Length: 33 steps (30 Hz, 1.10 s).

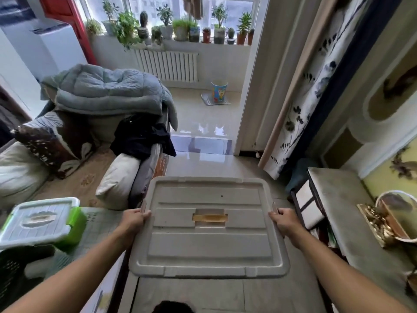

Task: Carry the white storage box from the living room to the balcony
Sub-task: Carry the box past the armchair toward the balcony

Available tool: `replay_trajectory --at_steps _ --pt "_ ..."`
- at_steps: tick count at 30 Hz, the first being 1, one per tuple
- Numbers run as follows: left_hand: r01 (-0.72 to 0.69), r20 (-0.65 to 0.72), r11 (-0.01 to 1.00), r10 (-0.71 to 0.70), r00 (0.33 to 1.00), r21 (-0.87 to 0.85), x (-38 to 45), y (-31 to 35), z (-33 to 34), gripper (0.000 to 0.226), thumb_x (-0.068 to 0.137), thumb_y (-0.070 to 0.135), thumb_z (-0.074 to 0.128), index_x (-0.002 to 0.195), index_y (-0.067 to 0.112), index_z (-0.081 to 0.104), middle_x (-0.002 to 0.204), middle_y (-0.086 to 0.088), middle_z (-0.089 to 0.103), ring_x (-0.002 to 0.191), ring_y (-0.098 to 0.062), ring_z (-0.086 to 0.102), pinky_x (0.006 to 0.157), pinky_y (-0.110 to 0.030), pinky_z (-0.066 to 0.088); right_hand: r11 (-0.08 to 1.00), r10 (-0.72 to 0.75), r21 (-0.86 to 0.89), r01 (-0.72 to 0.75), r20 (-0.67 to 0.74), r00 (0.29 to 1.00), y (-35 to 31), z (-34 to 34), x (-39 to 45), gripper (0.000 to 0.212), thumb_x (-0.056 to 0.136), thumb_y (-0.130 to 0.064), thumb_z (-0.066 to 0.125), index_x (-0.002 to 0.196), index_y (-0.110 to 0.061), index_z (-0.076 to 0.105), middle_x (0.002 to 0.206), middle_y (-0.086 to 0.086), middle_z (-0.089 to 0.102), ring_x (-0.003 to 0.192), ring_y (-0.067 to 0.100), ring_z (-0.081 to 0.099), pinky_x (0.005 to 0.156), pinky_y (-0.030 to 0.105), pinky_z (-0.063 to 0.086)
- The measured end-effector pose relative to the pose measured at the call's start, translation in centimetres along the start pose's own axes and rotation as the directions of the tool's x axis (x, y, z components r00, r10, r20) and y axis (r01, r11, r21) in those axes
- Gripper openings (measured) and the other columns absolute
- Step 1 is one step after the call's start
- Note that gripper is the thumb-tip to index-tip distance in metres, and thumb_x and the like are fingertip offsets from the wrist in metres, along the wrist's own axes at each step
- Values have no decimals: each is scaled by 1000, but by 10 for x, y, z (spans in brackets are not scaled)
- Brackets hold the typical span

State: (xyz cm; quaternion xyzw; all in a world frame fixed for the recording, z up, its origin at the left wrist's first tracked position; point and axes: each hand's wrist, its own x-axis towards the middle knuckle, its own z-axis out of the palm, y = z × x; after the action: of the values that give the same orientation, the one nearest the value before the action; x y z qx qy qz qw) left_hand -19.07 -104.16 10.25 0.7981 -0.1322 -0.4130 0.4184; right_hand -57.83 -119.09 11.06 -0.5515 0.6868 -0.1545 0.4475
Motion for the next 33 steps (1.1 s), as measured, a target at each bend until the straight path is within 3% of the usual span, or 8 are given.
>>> replay_trajectory --at_steps 2,6,14,18,22,25,29,33 --pt "41 -10 998 -42 999 -55 15 21 13 25 86 5 64 108 -8 66 80 -14 65 57 -23 55 52 -26 48 1000 -1 -10 1 12 1000 -19 -7 27 29 91 -20 60 67 -5 62 60 12 51 56 21 48 52 32 34" --pt "140 3 980 -141 990 -143 65 63 34 23 85 5 65 104 -8 66 68 -15 63 59 -27 56 57 -31 48 1000 -16 4 16 29 999 -57 -11 89 35 91 -20 59 85 15 64 67 15 52 62 24 50 55 33 35" --pt "143 10 980 -143 990 -137 203 142 67 35 82 11 68 111 -9 65 99 -25 68 82 -37 63 76 -43 53 998 24 54 -21 -44 999 -131 4 210 32 90 -13 63 89 18 65 71 11 54 67 21 49 63 31 37" --pt "75 2 994 -75 997 -85 265 197 79 32 83 12 69 106 -9 67 89 -20 65 76 -31 59 72 -37 47 996 51 75 -45 -72 996 -176 9 267 25 90 -15 63 76 4 70 64 9 61 58 21 53 54 26 40" --pt "79 12 992 -78 997 -94 313 253 92 24 83 11 68 98 -8 68 87 -21 65 77 -30 59 74 -41 50 993 79 94 -69 -103 992 -218 14 319 34 90 -12 62 56 -16 60 49 -4 60 50 13 54 45 23 39" --pt "74 10 991 -74 997 -108 351 292 105 15 83 8 68 93 -3 69 75 -16 63 67 -27 56 66 -35 48 990 90 117 -79 -98 991 -249 16 363 32 90 -12 62 58 -14 62 57 2 62 56 19 57 53 25 43" --pt "93 -26 993 -95 995 -72 406 338 130 15 80 8 70 84 -5 68 77 -17 61 74 -28 55 70 -40 46 988 92 133 -80 -85 992 -282 19 435 25 89 -13 63 82 9 69 72 13 62 68 24 57 65 31 43" --pt "104 -91 994 -106 990 -27 457 386 158 21 80 10 71 84 -10 67 76 -21 64 69 -31 60 70 -43 53 989 95 117 -86 -70 993 -319 22 515 23 88 -11 64 71 4 66 65 10 49 61 19 45 56 29 32"
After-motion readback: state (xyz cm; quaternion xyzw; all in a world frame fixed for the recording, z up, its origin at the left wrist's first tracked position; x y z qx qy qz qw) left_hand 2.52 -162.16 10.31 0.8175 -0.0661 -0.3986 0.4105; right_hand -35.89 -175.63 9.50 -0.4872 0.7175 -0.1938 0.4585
